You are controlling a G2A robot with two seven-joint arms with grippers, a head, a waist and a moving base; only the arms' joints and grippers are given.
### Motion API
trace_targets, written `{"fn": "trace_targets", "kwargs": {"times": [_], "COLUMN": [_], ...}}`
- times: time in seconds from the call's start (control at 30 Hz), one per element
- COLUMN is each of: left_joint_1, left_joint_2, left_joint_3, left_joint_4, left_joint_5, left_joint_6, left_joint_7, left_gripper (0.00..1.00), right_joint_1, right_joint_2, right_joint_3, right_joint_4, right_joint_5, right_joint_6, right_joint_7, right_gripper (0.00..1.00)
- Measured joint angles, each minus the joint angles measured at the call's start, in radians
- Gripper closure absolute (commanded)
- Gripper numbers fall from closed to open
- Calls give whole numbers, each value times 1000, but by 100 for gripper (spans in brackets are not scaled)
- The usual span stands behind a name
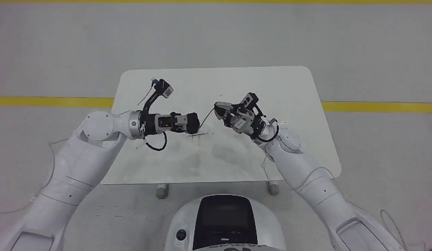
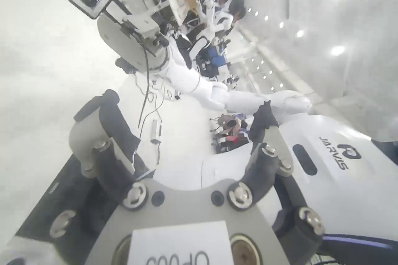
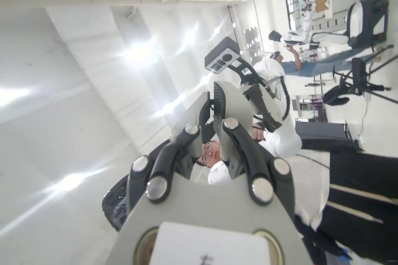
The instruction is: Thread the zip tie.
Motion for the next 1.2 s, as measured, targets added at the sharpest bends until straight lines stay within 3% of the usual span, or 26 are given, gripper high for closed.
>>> {"fn": "trace_targets", "kwargs": {"times": [0.03, 0.1, 0.33, 0.53, 0.7, 0.87, 1.2], "left_joint_1": [14, 22, 21, 58, 88, 91, 92], "left_joint_2": [-13, -21, -20, -35, -69, -120, -125], "left_joint_3": [-18, -29, -27, -13, 0, 5, 4], "left_joint_4": [12, 20, 20, 47, 70, 113, 116], "left_joint_5": [-6, -6, -5, -21, -102, -87, -85], "left_joint_6": [0, 0, 0, 0, 0, 0, 2], "left_joint_7": [22, 40, 38, 135, 188, 231, 245], "left_gripper": [0, 0, 0, 0, 0, 0, 0], "right_joint_1": [-1, 1, 0, -50, -100, -142, -142], "right_joint_2": [-4, -6, -6, -9, -24, -54, -53], "right_joint_3": [-2, -4, -4, 22, 73, 109, 111], "right_joint_4": [-2, -4, -6, -70, -120, -136, -140], "right_joint_5": [-15, -37, -37, -78, -157, -279, -289], "right_joint_6": [-35, -69, -68, -182, -183, -183, -183], "right_joint_7": [-27, -46, -47, -120, -201, -272, -281], "right_gripper": [100, 100, 100, 100, 100, 100, 100]}}
